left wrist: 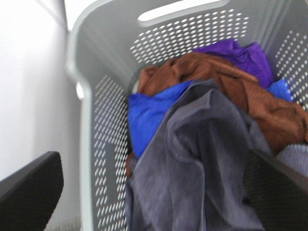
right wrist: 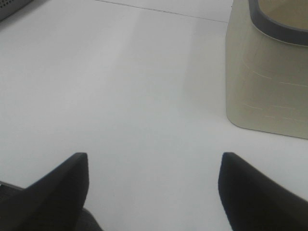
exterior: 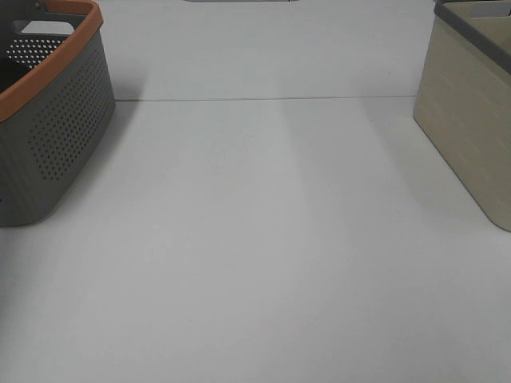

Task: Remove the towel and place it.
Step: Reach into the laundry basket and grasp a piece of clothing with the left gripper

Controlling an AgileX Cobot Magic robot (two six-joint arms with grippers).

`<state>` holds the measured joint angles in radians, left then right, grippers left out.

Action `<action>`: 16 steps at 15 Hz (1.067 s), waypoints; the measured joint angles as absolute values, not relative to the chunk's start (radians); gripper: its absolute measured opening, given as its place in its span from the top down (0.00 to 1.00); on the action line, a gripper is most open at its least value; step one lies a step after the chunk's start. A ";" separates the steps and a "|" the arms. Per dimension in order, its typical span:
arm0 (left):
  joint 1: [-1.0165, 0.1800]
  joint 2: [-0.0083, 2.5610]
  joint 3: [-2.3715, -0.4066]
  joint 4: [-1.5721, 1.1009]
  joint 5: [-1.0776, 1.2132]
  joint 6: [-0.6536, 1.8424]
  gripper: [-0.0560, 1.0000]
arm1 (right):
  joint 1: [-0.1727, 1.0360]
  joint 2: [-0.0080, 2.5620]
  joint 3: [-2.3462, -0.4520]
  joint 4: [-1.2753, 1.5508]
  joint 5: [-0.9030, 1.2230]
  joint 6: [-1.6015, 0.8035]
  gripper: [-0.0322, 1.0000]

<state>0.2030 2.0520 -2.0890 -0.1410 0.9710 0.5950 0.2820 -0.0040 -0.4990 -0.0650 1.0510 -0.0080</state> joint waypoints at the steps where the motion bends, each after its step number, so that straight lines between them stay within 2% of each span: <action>1: 0.203 2.076 -2.101 -0.168 0.964 0.625 0.05 | 0.282 -0.004 -0.499 -0.065 1.051 -0.008 0.25; 4: 0.203 2.180 -2.125 -0.308 0.914 0.780 0.13 | 0.282 -0.004 -0.499 -0.065 1.051 -0.008 0.25; 8: 0.203 2.256 -2.125 -0.338 0.890 0.897 0.16 | 0.282 -0.004 -0.499 -0.065 1.051 -0.008 0.25; 10: 0.203 2.300 -2.125 -0.372 0.861 0.937 0.22 | 0.282 -0.004 -0.499 -0.065 1.051 -0.008 0.25; 16: 0.198 2.358 -2.125 -0.464 0.784 1.018 0.23 | 0.282 -0.004 -0.499 -0.065 1.051 -0.008 0.25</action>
<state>0.1980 2.3580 -2.1250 -0.4640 0.7840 1.0180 0.2820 -0.0040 -0.4990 -0.0650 1.0510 -0.0080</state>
